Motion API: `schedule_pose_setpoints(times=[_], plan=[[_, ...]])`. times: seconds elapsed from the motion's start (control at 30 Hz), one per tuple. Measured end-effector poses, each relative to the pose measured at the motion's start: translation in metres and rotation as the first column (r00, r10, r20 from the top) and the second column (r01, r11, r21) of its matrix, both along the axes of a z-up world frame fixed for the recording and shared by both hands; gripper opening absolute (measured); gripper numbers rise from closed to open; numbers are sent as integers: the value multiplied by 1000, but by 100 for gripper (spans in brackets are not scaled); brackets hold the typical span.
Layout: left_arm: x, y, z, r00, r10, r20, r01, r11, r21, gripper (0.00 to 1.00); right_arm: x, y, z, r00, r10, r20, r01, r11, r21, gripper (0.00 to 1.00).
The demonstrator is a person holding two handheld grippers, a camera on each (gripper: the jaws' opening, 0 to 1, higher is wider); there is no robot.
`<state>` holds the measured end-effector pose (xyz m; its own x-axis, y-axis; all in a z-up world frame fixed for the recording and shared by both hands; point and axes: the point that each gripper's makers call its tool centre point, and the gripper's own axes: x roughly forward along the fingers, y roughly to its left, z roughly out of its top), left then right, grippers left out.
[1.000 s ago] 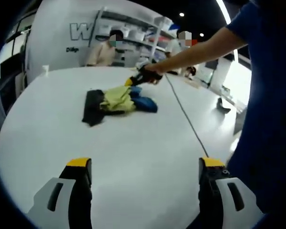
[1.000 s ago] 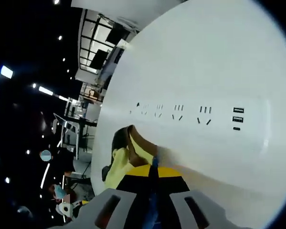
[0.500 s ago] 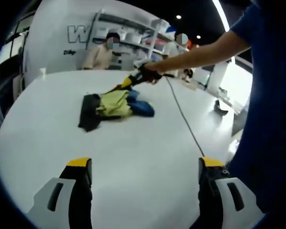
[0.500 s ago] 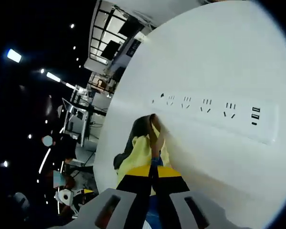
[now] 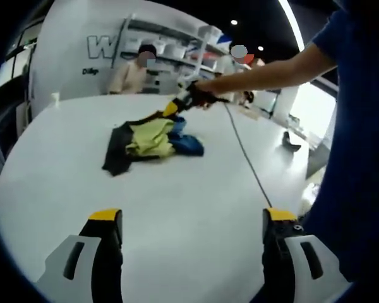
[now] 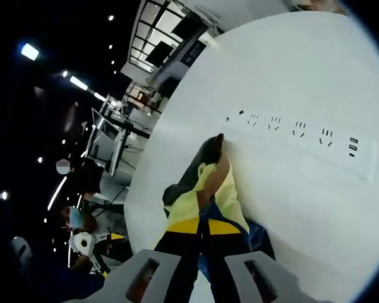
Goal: Fold the garment on the visible template until the final outline fits inside the template.
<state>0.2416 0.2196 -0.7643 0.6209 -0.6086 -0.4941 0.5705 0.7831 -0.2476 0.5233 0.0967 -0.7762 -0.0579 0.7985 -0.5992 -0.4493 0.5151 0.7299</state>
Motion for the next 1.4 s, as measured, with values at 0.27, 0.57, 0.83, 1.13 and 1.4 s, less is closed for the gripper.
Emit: schedule_pose_setpoints(times=[0.27, 0.57, 0.83, 1.13, 1.4], plan=[[1, -3, 5, 1000, -9, 16, 9, 1000, -16, 86, -19, -2, 13, 1000, 19, 17, -19, 1000, 12, 0], [0, 1, 3, 1000, -15, 21, 15, 1000, -7, 86, -39, -2, 19, 999, 28, 24, -29, 999, 23, 0], [-2, 1, 3, 1000, -16, 23, 16, 1000, 0, 85, -60, -1, 23, 998, 54, 23, -55, 998, 26, 0], [-3, -1, 3, 999, -21, 30, 21, 1000, -5, 84, -84, -2, 26, 997, 70, 23, -71, 997, 30, 0], [-8, -3, 1, 999, -31, 27, 31, 1000, -1, 84, -100, -6, 28, 997, 70, 21, -70, 997, 42, 0]])
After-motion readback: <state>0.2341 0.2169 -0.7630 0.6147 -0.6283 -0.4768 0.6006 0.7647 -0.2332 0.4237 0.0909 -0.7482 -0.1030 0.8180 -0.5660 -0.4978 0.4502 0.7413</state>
